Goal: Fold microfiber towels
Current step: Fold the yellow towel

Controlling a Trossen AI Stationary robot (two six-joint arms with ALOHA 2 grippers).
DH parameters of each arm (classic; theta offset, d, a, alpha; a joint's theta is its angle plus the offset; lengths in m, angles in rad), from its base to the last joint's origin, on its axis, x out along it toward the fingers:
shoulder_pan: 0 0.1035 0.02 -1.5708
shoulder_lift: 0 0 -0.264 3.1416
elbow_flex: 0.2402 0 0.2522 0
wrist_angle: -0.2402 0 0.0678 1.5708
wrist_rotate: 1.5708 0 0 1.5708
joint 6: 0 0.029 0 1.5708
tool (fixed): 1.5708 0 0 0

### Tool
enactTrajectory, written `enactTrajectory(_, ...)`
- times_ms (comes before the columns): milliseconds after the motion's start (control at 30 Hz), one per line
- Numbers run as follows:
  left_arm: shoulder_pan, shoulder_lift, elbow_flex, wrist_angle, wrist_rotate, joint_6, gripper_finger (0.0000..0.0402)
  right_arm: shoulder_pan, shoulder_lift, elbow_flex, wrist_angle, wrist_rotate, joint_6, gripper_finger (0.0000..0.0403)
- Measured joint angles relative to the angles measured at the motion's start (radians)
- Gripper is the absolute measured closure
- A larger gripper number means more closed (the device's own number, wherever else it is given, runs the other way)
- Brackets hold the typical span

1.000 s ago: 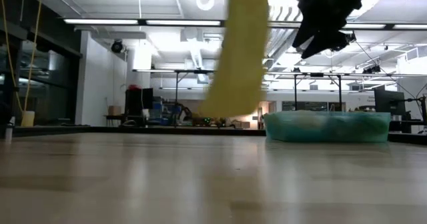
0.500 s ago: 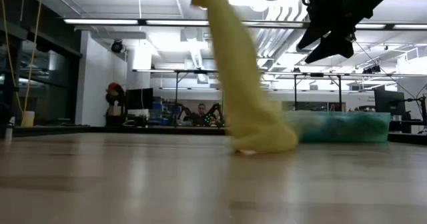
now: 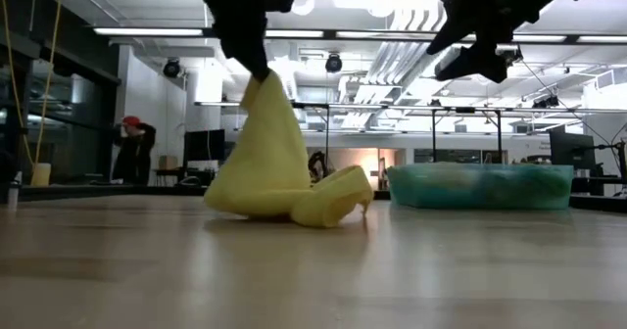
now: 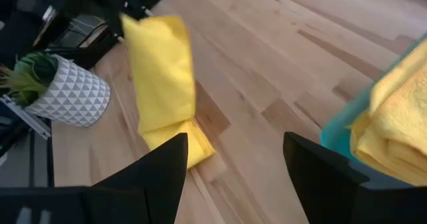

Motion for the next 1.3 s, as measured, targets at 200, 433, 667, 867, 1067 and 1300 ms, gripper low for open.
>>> enactTrajectory(200,0.118,-0.020,0.029,0.099,-0.041,0.058,0.0401,0.021,0.050,0.000,0.007,0.003,-0.001,0.0164)
enactTrajectory(433,0.335,0.001,-0.012,0.044,-0.072,0.007,0.0401,0.062,0.147,0.000,0.022,0.013,0.029,0.0164)
enactTrajectory(667,0.419,0.002,-0.151,0.017,0.030,-0.061,0.0401,0.153,0.307,0.000,0.176,0.010,0.016,0.0164)
enactTrajectory(867,0.411,0.002,-0.206,0.065,0.043,-0.105,0.0401,0.215,0.529,0.038,0.336,0.016,-0.155,0.0164)
enactTrajectory(1067,0.409,0.002,-0.210,0.094,0.044,-0.123,0.0401,0.272,0.798,0.285,0.193,0.056,-0.436,0.0164)
enactTrajectory(1300,0.410,0.002,-0.210,0.103,0.043,-0.155,0.0401,0.325,1.046,0.570,-0.026,0.138,-0.737,0.0164)
